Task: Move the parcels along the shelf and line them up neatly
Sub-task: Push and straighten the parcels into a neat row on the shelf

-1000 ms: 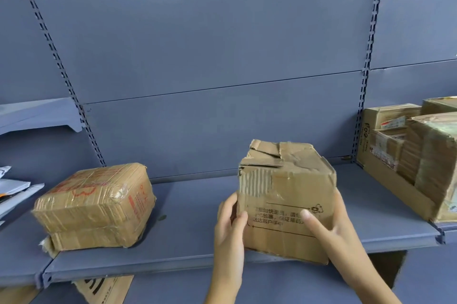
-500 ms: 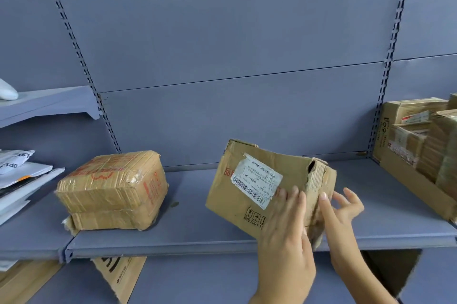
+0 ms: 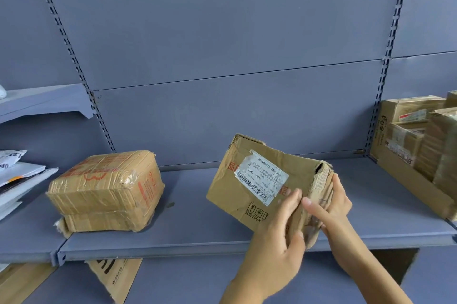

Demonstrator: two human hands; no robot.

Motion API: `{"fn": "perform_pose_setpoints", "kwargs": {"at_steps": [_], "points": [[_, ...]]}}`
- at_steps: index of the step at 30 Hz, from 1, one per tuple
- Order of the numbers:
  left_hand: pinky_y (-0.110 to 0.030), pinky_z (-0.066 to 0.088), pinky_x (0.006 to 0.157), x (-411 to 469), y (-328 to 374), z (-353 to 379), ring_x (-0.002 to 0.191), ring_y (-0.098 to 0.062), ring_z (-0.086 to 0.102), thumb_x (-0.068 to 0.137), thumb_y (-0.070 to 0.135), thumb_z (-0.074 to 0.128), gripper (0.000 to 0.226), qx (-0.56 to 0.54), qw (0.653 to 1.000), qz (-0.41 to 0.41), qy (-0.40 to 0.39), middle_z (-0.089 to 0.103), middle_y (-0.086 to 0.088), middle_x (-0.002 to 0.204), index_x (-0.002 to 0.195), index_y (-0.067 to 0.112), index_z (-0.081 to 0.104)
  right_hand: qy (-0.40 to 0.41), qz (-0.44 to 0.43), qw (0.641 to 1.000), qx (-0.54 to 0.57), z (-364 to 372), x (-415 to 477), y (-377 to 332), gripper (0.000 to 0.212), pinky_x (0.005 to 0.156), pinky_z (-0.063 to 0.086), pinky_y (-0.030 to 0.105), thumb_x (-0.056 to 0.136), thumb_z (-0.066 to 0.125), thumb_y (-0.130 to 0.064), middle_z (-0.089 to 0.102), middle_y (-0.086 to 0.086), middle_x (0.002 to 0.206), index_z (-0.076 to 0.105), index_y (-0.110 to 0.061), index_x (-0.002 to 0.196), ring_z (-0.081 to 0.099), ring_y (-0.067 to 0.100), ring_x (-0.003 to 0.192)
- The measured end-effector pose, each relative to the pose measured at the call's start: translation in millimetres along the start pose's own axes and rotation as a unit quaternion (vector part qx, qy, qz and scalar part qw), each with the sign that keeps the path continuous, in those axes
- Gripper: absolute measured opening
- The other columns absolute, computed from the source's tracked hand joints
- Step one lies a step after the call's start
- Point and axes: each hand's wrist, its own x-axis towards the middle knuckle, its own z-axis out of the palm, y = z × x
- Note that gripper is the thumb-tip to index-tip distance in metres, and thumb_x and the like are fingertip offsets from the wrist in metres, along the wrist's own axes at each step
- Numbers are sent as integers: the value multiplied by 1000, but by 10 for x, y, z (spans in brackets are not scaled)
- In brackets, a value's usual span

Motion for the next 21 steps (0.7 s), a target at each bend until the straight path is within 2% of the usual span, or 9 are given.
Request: {"fn": "perform_pose_setpoints", "kwargs": {"at_steps": [1,3,5,7,9,11,15,18,21], "points": [[-14,27,111,21,11,-85,134,8,32,92,7,44,56,-42,999,-5,15,43,25,143,133,45,36,-10,4,1000,14,16,-48,-49,124,97,30,27,38,70,-63,18,-18,140,19,-40,148,23,-30,112],[-18,40,102,70,-81,-307,120,0,54,91,4,48,40,-100,989,-28,105,64,17,121,119,31,57,3,4,1000,10,34,-72,-78,114,101,28,32,40,63,-60,15,-20,135,17,-49,144,12,-44,95],[-21,47,93,144,-310,-596,109,-10,61,89,9,53,24,-109,960,-69,250,69,8,109,109,20,62,11,6,1000,8,33,-60,-82,105,108,30,43,44,60,-61,16,-22,134,19,-57,141,13,-34,111],[-21,43,95,226,-522,-879,117,-13,55,92,13,56,23,-81,931,-143,327,61,9,120,114,20,57,2,0,999,32,-8,-41,-81,84,108,31,49,49,57,-61,22,-26,131,26,-73,125,10,-14,126],[-26,36,99,267,-704,-1064,124,-10,47,95,22,55,30,-75,926,-235,286,52,12,129,124,25,51,-23,-6,998,56,-84,-33,-75,71,101,36,50,54,58,-63,27,-27,134,31,-77,118,11,2,136],[-27,39,94,273,-742,-1087,119,-12,53,98,27,48,20,-114,930,-286,202,61,8,122,113,25,61,-70,-16,995,72,-209,-27,29,88,100,40,58,55,65,-73,24,-18,149,26,-67,134,23,16,142],[-34,44,95,260,-593,-990,110,-21,62,90,43,46,42,-211,939,-266,57,67,-5,118,115,15,64,-129,1,983,129,-392,-50,58,94,94,48,57,48,74,-76,47,2,145,44,-51,133,51,25,128],[-32,46,93,359,-530,-1155,114,-17,57,74,65,64,71,-256,938,-225,67,58,2,130,128,20,52,-130,-11,987,96,-546,20,-34,105,100,45,55,45,73,-78,36,-6,148,40,-47,140,45,15,133],[-36,27,113,498,-395,-1347,136,-1,33,52,85,61,92,-111,985,-132,6,35,23,148,134,52,38,-165,-19,986,25,-633,148,-288,108,103,42,41,49,67,-66,27,-20,140,30,-39,147,49,-20,110]]}}
